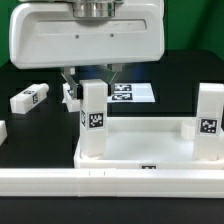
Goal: Assemble desk
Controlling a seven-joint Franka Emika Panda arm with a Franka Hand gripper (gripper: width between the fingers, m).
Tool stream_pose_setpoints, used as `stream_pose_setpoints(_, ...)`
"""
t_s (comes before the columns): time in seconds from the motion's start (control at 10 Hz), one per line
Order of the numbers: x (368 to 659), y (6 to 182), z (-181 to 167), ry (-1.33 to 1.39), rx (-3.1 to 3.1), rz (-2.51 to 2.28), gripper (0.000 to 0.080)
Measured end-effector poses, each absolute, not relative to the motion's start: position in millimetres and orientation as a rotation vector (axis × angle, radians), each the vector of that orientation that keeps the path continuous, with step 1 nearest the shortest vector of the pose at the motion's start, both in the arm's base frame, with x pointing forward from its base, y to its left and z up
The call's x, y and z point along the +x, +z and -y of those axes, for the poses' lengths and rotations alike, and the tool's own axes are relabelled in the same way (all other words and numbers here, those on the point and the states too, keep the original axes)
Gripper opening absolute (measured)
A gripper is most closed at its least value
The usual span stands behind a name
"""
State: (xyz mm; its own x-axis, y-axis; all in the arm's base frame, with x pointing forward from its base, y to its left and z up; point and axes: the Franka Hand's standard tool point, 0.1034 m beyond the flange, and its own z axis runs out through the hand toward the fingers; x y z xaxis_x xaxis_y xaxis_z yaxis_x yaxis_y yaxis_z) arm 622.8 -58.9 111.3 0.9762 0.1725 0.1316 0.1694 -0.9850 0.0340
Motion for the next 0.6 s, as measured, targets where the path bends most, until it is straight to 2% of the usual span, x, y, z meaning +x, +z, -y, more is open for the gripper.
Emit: stream_pose_setpoints(0.6, 622.5, 109.2, 57.8, 0.214, 3.08, 0.729, 0.029)
